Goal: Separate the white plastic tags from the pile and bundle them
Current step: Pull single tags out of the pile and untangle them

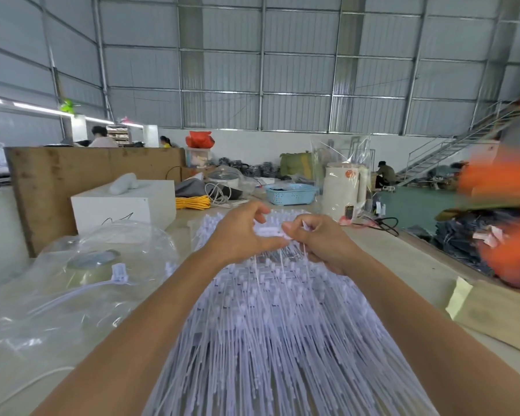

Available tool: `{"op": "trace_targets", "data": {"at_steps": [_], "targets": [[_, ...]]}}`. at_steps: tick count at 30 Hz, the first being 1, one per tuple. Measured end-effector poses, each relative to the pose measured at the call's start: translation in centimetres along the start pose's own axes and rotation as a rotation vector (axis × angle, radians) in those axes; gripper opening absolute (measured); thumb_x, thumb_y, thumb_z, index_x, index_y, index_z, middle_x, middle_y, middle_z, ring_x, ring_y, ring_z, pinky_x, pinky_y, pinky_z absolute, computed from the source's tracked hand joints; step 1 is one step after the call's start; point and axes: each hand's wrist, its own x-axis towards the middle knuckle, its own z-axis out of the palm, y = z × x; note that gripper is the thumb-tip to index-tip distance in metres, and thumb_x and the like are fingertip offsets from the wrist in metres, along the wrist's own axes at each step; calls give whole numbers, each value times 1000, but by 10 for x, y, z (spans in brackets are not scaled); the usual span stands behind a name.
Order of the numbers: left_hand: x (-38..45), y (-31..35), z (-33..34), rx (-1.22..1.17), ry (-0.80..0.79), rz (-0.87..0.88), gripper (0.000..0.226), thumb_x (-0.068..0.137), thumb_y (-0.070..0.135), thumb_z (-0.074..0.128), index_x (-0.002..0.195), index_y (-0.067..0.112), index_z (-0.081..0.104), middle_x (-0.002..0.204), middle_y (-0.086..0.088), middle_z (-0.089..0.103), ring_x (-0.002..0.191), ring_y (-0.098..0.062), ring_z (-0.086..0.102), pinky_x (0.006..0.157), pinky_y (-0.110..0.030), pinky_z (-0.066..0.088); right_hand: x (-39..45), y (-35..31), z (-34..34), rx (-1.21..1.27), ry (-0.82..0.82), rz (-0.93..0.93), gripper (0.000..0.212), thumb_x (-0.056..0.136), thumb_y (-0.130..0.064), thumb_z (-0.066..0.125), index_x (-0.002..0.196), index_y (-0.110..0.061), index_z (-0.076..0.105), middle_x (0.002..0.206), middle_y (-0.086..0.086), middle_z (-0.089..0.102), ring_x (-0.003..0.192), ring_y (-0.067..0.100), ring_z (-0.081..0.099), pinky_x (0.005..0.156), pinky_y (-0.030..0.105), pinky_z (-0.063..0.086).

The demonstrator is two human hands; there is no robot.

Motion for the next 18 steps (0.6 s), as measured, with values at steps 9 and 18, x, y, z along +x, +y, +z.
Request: {"op": "trace_targets", "data": {"at_steps": [9, 18], "targets": [[-5, -3, 0, -433, -114, -262, 22, 81, 34, 72, 63, 19, 73, 63, 1, 71, 50, -6, 58, 64, -24, 47, -4, -1, 6, -20, -20, -45, 40, 90, -38, 58, 53, -24, 49, 52, 3, 32, 35, 9, 27, 37, 15, 18], [-2, 3, -3, -684, -155, -564, 20, 84, 21, 67, 68, 9, 63, 39, 7, 40, 36, -7, 26, 45, -21, 20, -12, -4, 12, -217, 66, -252, 18, 89, -20, 63, 71, -17, 61, 61, -4, 47, 52, 6, 39, 55, 20, 34]]}}
